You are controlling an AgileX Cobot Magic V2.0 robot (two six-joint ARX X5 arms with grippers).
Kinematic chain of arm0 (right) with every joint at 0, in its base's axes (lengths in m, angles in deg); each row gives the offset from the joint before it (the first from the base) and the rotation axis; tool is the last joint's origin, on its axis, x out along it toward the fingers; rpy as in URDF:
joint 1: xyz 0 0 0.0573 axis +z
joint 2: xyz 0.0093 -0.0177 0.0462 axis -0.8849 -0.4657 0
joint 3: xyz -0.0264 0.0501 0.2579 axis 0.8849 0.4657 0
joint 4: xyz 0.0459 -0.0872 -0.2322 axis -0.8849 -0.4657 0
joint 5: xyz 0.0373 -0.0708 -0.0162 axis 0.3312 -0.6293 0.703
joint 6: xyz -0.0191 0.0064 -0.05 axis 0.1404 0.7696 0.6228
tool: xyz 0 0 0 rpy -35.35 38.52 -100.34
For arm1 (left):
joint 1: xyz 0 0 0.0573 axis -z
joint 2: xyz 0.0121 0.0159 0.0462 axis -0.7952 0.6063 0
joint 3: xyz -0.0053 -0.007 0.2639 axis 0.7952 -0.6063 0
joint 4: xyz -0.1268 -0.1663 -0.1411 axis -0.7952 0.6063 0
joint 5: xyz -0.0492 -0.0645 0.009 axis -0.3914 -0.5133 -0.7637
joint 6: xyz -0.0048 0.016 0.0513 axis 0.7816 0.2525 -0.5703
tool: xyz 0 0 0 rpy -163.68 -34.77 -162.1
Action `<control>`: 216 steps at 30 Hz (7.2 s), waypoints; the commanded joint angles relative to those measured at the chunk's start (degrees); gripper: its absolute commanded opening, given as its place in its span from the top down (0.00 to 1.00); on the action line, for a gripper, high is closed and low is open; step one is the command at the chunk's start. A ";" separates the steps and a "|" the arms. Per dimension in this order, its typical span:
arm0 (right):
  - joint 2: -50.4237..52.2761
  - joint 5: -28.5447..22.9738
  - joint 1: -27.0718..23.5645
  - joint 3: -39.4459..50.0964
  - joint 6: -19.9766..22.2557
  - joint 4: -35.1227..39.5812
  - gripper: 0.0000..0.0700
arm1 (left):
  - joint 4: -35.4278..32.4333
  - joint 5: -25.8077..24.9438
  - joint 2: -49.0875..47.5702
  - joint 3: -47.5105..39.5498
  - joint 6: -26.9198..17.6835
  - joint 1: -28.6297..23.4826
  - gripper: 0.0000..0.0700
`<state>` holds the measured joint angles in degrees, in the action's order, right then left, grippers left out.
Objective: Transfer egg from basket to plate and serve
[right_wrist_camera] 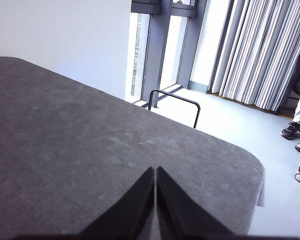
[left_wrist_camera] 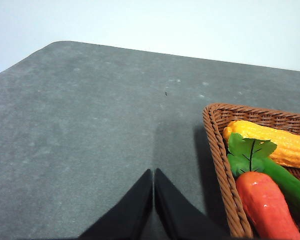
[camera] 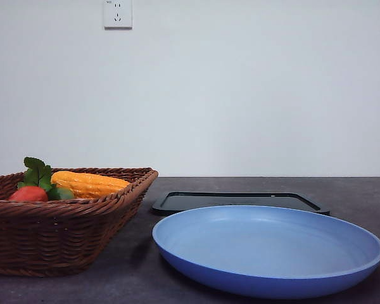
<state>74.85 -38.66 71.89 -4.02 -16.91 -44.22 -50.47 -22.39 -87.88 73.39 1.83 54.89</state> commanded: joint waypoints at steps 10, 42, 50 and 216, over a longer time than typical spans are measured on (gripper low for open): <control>-0.07 0.04 0.09 0.35 -2.41 1.19 1.00 | -1.01 -0.42 -0.04 -1.57 0.48 0.00 1.00; -0.19 71.52 7.80 -6.58 -18.49 -4.13 1.00 | -5.73 -9.01 -0.01 -1.03 32.95 0.00 1.00; -5.45 70.34 7.80 -19.25 -17.66 -17.46 1.00 | 3.80 -21.39 4.72 7.25 31.81 0.00 1.00; -65.26 92.00 5.42 -37.16 -5.38 -25.11 1.00 | 42.22 -5.22 86.37 53.72 3.86 37.97 0.69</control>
<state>9.78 52.89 77.18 -40.37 -22.80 -69.53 -7.95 -27.81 -2.29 126.16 6.22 92.49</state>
